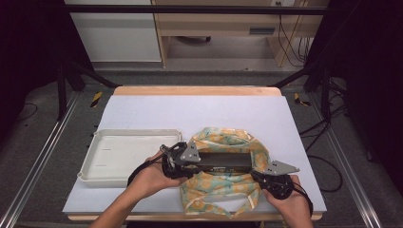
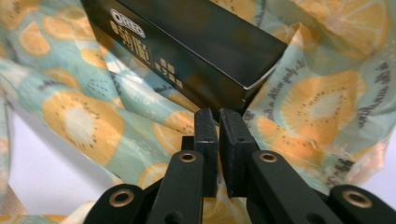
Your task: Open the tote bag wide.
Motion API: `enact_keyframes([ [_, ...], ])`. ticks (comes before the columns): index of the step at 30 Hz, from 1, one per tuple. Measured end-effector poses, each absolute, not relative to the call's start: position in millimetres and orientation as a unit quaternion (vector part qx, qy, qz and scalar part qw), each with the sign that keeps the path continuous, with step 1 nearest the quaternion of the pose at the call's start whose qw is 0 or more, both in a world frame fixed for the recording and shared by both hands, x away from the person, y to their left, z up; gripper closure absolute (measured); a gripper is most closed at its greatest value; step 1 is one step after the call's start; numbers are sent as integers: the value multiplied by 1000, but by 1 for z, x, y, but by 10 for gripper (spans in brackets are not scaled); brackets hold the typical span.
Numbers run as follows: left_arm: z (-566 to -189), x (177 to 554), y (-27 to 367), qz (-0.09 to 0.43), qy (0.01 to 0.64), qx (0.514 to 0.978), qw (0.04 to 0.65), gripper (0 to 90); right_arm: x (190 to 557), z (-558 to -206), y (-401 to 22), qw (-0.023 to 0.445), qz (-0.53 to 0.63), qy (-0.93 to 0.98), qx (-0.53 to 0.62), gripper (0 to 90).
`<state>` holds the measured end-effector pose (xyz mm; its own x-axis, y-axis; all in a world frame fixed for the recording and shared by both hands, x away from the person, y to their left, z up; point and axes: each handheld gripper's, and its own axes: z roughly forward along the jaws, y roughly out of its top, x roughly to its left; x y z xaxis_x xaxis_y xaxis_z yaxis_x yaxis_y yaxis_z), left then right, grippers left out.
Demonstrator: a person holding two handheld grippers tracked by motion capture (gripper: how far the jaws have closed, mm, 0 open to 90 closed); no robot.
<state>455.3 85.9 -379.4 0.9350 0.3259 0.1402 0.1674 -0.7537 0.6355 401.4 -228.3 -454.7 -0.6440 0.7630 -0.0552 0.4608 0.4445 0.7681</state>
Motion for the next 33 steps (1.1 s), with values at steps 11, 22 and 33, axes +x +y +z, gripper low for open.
enact_keyframes([
  [11,-382,491,74,165,199,906,337,883,394,-460,-222,202,380,830,355,884],
  [22,-405,517,72,183,246,902,305,900,394,-469,-224,192,362,838,360,889],
  [33,-421,533,76,175,258,908,278,900,396,-473,-224,183,354,843,361,891],
])
